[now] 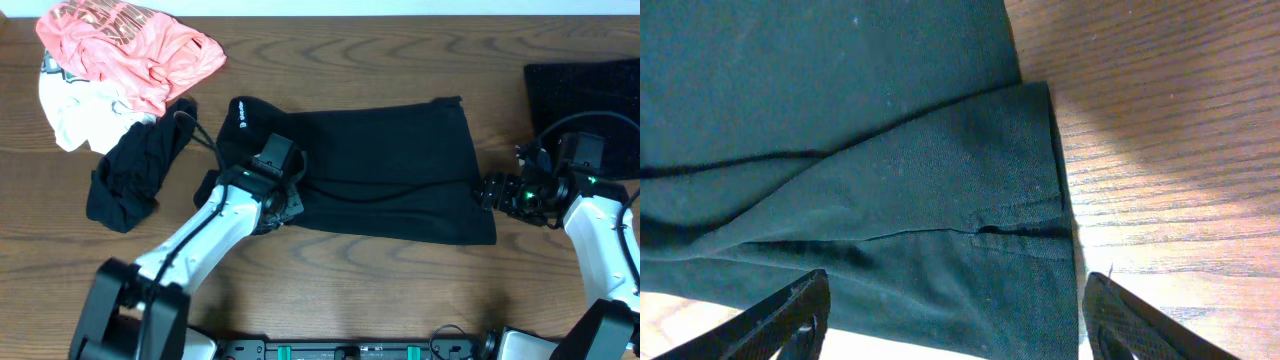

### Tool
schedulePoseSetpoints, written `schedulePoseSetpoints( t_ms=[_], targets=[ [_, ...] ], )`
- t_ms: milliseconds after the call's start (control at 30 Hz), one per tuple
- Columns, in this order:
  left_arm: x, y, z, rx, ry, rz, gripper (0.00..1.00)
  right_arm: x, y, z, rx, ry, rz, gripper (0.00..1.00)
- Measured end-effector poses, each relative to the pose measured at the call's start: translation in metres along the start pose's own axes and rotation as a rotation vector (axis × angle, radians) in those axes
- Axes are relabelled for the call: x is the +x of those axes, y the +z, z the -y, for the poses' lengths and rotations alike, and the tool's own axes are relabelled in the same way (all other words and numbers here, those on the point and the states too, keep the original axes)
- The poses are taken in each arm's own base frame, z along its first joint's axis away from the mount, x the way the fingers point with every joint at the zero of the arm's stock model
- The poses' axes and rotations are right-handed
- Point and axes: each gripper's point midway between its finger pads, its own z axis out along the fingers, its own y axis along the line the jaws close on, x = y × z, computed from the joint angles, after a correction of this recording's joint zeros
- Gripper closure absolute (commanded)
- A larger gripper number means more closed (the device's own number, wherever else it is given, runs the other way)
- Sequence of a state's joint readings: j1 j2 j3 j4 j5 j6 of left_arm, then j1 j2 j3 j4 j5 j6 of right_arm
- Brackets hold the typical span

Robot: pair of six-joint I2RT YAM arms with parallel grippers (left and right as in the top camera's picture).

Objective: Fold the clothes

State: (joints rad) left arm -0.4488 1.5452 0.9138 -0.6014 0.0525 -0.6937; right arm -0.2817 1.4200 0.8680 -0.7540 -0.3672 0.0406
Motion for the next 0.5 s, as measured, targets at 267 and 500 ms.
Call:
schedulePoseSetpoints(
  t_ms=[267, 500],
  targets=[
    [-0.005, -0.049, 0.005, 0.075, 0.037, 0.082, 0.9, 0.0, 0.0, 0.0, 0.0, 0.0, -0.001, 0.21],
    [0.008, -0.053, -0.008, 0.033, 0.045, 0.037, 0.9, 0.001, 0.0, 0.0, 0.0, 0.002, -0.004, 0.2]
  ],
)
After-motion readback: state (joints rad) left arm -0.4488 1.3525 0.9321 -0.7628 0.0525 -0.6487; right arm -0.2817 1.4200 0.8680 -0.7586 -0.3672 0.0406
